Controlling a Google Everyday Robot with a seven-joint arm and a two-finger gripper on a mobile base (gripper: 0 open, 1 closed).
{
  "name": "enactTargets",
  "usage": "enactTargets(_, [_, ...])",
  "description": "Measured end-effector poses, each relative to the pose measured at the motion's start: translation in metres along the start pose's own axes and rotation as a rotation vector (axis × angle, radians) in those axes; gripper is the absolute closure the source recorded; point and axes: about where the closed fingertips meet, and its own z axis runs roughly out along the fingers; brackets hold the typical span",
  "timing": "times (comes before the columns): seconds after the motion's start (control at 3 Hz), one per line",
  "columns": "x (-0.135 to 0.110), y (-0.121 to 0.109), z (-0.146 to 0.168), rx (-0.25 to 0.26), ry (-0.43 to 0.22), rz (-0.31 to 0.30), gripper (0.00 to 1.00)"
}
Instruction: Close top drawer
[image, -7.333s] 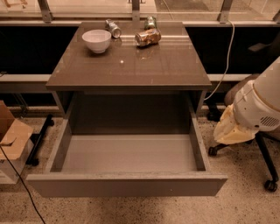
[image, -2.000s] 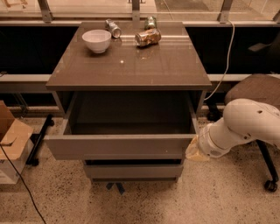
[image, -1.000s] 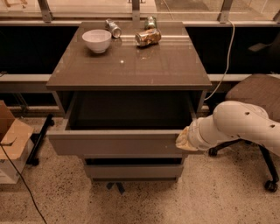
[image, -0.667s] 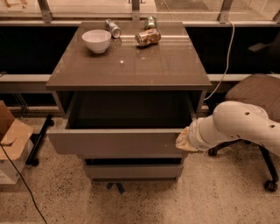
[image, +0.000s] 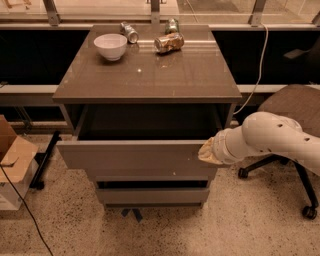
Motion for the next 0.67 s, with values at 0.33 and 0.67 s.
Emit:
enactTargets(0.33, [-0.0082, -0.0171, 0.0186, 0.046, -0.008, -0.041, 1.0])
enactTargets(0.67, [-0.0087, -0.0207, 0.022, 0.056, -0.009, -0.047, 1.0])
